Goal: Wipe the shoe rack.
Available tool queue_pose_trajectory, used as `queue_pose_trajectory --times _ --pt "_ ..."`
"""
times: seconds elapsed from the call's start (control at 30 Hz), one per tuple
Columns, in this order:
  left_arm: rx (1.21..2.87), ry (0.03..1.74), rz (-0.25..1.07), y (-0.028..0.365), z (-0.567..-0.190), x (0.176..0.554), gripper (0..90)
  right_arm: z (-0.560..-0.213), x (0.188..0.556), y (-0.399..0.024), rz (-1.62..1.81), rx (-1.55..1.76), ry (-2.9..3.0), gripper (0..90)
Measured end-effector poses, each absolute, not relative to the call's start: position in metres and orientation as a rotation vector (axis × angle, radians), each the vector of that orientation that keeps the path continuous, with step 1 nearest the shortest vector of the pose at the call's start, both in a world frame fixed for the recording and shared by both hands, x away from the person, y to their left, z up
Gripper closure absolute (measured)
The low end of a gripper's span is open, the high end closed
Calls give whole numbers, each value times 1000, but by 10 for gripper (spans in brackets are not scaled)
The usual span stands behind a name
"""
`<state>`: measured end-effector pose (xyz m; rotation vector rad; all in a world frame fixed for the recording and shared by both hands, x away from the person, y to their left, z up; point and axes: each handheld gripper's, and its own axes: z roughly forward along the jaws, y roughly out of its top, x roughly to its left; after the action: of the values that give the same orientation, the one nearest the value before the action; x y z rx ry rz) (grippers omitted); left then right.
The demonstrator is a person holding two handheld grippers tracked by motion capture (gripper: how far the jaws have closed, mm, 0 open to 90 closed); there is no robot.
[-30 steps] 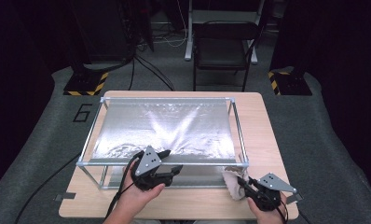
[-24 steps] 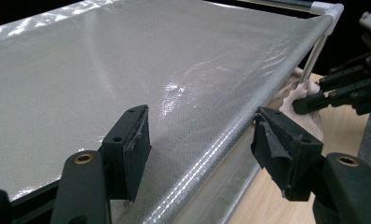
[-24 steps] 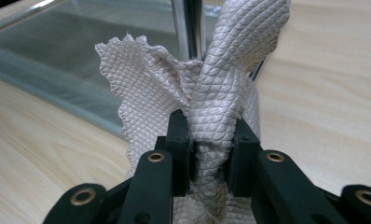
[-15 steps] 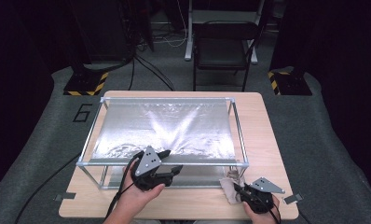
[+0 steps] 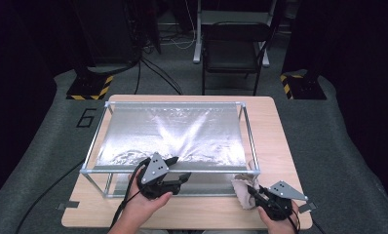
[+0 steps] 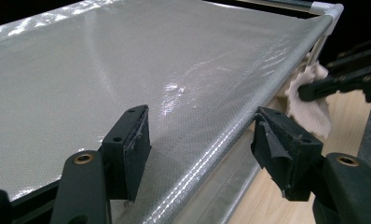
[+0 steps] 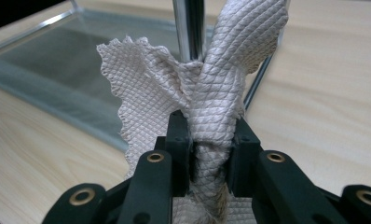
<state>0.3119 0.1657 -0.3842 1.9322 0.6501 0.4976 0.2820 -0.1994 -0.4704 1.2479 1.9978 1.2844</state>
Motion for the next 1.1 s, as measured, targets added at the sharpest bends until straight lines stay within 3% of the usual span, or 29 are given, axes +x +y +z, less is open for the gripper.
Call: queue_pose_trajectory --times 0.37,0.53,1.1 --pt "1932 650 498 166 -384 312 366 -448 285 -198 1343 1222 1953 670" --pt "1932 650 498 166 -384 312 366 -456 288 -196 1333 1223 1954 717" --pt "1926 677 498 173 -379 306 355 -474 286 -200 1279 1261 1949 741"
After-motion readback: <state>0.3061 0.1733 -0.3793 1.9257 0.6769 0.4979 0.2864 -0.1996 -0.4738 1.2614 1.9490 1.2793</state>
